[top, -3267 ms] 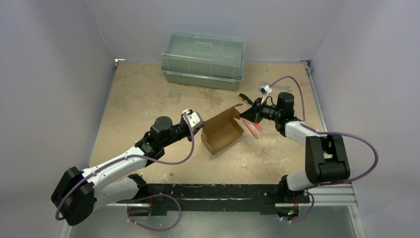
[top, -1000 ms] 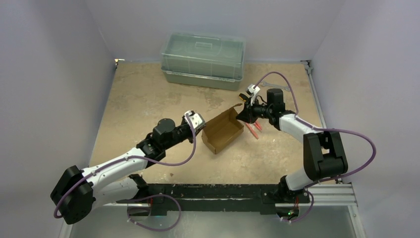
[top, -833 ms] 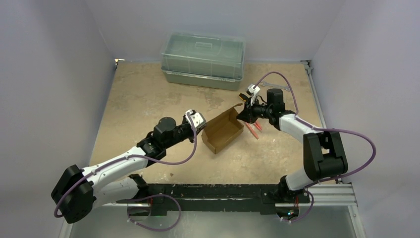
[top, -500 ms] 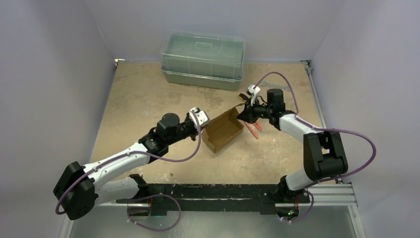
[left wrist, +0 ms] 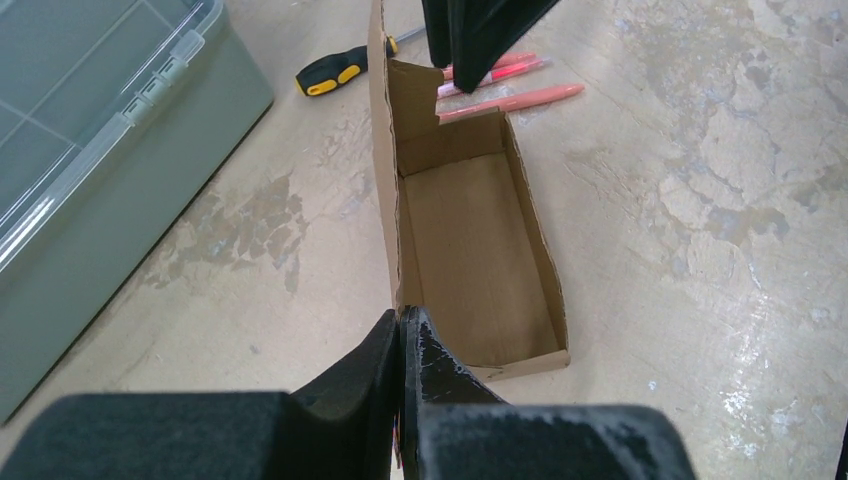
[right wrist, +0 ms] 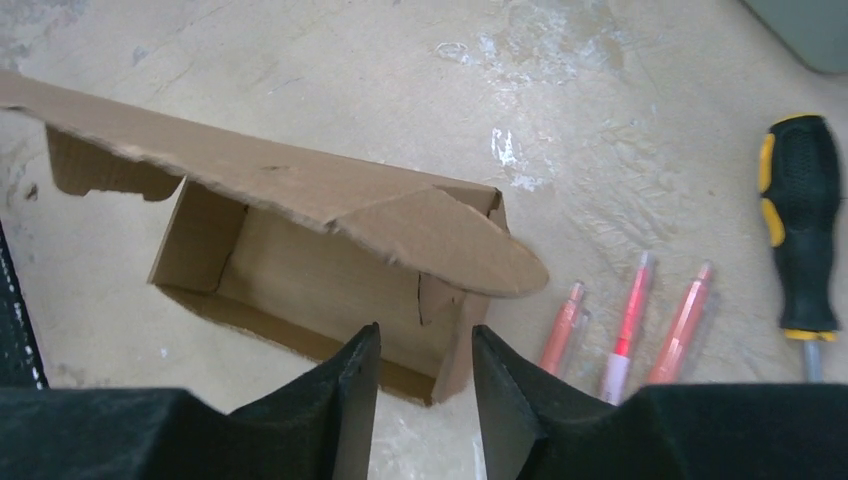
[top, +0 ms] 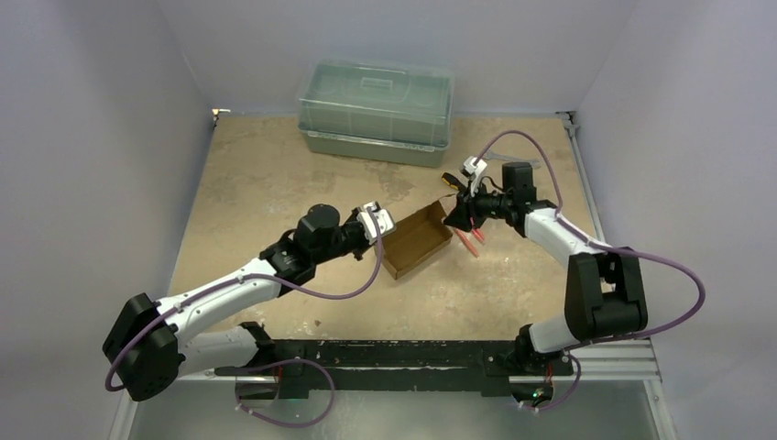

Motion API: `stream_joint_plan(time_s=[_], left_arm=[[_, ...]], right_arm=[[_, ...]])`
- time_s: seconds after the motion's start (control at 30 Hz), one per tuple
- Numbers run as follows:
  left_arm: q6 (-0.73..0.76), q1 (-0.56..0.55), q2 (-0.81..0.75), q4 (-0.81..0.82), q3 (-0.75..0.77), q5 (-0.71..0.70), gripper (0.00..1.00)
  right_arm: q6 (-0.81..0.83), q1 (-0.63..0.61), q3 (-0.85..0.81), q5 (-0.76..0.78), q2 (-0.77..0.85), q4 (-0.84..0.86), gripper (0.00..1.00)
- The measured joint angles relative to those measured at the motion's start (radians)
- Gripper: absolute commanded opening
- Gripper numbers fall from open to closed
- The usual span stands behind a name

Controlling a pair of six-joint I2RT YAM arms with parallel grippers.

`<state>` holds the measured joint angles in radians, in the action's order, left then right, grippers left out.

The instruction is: Fold the paper box

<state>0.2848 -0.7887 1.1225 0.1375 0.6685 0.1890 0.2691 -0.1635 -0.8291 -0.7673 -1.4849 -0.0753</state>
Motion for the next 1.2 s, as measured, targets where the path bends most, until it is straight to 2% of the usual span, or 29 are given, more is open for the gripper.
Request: stream_joint_plan(time_s=[0.13,0.23,0.3,0.33,0.5,0.63,0.73,0.97,1.2], left_arm=[[0.016,0.0,0.007,-0.009,0.01,0.001,0.0],[0.025,0.0,0.009,-0.018,0.014,0.002,0.0],[0.032,0.0,0.009,-0.027,0.017,0.002,0.0],[0.035,0.0,0.009,-0.032,0.02,0.002,0.0],[0.052,0.0,0.01,-0.05,0.028,0.006,0.0],[0.057,0.0,0.013,-0.05,0.029,0.009,0.0],[0.058,0.0,0.014,-0.05,0.031,0.011,0.0],[0.058,0.0,0.021,-0.048,0.033,0.017,0.0],[0.057,0.0,0.028,-0.037,0.033,0.017,0.0]], right_arm=[[0.137,0.058,-0.052,-0.059,0.054,-0.141,0.5],[0.302,0.101,-0.117,-0.115,0.1,-0.29,0.71],[0.47,0.115,-0.171,-0.146,0.134,-0.41,0.95],[0.562,0.117,-0.194,-0.166,0.153,-0.467,0.98],[0.98,0.1,-0.272,-0.264,0.224,-0.691,0.99],[1.157,-0.016,-0.385,-0.255,0.179,-0.79,0.9],[1.208,-0.107,-0.467,-0.242,0.107,-0.822,0.8],[1.201,-0.219,-0.513,-0.137,-0.011,-0.827,0.6],[1.161,-0.292,-0.513,-0.025,-0.044,-0.791,0.43]])
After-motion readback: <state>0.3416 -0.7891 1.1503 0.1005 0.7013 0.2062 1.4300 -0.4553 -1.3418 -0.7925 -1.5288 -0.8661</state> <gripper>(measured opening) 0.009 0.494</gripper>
